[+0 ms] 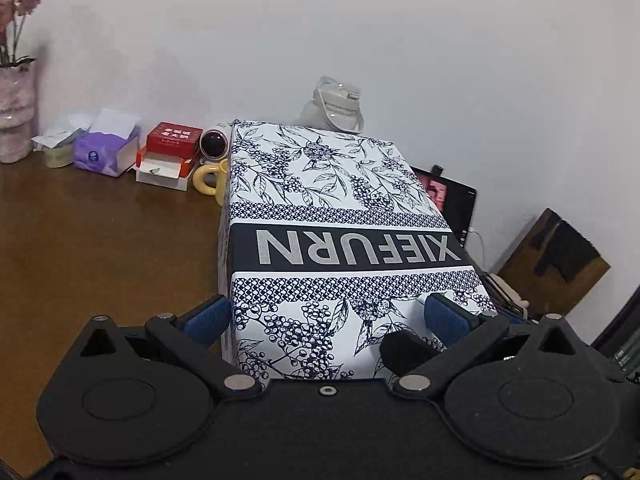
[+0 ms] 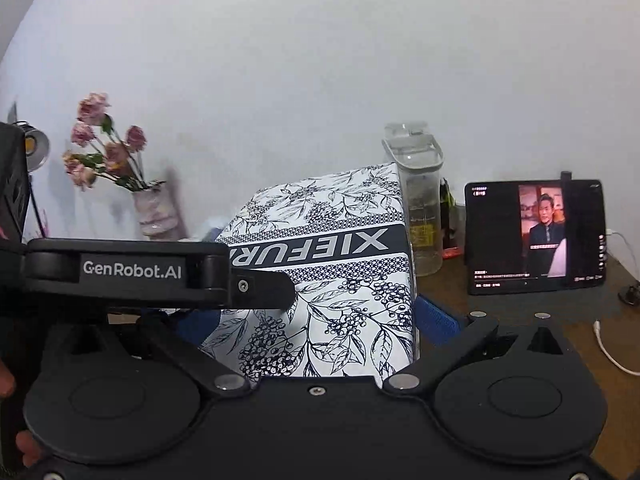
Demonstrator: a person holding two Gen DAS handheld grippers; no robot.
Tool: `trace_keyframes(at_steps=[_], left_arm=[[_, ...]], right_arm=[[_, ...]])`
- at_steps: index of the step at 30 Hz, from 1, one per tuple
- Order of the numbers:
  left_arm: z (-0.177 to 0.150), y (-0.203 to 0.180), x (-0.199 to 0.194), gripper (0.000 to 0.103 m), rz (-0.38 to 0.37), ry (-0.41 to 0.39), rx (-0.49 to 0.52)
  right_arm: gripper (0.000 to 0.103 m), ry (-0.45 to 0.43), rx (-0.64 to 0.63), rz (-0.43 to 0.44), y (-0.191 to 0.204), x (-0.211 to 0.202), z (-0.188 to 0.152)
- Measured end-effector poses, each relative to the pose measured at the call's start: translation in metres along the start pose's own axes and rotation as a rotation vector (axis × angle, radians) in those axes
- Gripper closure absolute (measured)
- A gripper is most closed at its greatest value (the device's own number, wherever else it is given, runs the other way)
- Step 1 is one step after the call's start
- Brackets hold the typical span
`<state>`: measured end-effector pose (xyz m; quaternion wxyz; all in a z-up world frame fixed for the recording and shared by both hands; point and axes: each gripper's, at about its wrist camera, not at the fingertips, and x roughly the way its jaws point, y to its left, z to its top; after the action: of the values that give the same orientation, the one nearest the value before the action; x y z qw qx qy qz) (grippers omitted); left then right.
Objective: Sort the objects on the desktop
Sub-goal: 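Lift the XIEFURN lid with both grippers and carry it over the open box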
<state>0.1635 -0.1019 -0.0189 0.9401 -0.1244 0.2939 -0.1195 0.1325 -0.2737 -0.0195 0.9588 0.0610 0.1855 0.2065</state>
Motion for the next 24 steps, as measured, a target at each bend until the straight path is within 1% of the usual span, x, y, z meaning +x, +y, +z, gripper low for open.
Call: trace_keyframes(at_steps=[6,11,18,24], left_arm=[[0.031,0.026,0.064,0.000,0.019,0.057,-0.059],[0.047,0.035,0.094,0.000,0.038,0.096,-0.076],[0.056,0.038,0.124,0.000,0.063,0.128,-0.068],[0.055,0.039,0.136,0.000,0.087,0.149,-0.065]], right_arm=[[0.000,0.077,0.002,0.002,-0.016,0.067,0.013],[0.000,0.115,0.013,-0.002,-0.027,0.107,0.019],[0.000,0.149,0.053,0.002,-0.043,0.135,0.015],[0.000,0.172,0.077,0.011,-0.052,0.148,0.008]])
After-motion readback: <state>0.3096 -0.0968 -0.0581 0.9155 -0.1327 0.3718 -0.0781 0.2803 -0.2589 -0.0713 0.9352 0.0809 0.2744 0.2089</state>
